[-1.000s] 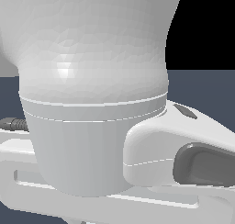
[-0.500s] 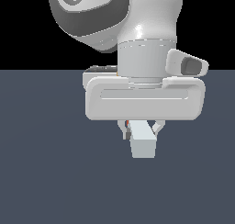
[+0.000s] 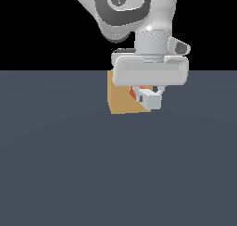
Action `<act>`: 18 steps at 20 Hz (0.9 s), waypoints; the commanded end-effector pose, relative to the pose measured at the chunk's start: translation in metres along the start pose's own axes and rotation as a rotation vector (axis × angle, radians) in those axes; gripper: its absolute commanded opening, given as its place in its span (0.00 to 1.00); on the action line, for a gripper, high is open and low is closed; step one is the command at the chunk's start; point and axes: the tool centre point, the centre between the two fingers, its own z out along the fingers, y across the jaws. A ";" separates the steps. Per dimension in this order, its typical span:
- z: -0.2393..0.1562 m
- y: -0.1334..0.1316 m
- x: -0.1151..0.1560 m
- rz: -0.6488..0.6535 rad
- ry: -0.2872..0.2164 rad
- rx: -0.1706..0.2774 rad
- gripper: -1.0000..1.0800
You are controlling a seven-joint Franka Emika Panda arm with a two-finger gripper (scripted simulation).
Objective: Insert the peg into the horizontal hole in a box.
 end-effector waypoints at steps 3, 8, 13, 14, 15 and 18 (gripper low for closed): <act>-0.010 0.011 0.023 -0.025 0.000 -0.002 0.00; -0.013 0.014 0.031 -0.034 0.000 -0.002 0.00; -0.011 0.014 0.032 -0.034 0.000 0.001 0.00; -0.012 0.014 0.032 -0.036 0.000 0.000 0.00; -0.013 0.016 0.033 -0.037 0.000 -0.001 0.00; -0.015 0.018 0.034 -0.040 0.000 -0.003 0.00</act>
